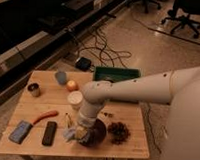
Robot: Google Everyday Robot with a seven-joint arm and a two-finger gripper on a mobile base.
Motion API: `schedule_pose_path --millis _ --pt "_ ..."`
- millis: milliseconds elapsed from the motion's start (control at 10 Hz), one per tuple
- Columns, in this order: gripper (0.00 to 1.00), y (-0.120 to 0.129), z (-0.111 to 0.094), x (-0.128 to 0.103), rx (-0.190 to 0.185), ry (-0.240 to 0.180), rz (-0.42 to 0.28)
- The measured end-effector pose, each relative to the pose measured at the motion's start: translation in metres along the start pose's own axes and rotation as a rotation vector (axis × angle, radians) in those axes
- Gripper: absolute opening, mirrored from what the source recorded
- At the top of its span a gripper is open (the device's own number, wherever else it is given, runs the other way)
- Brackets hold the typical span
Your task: Wipe purple bowl with towel
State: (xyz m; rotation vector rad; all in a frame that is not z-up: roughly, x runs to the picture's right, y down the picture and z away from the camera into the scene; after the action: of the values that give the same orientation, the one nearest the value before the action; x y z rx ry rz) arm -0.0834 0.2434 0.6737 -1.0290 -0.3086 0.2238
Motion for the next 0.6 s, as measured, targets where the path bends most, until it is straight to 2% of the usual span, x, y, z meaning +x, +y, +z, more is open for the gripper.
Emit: schedule_pose_path --millis 300,600 --pt "0.00 0.018 0.008 0.032 -0.014 -0.002 0.049" --pt "0.00 0.023 0.004 0.058 0.015 -0.048 0.100"
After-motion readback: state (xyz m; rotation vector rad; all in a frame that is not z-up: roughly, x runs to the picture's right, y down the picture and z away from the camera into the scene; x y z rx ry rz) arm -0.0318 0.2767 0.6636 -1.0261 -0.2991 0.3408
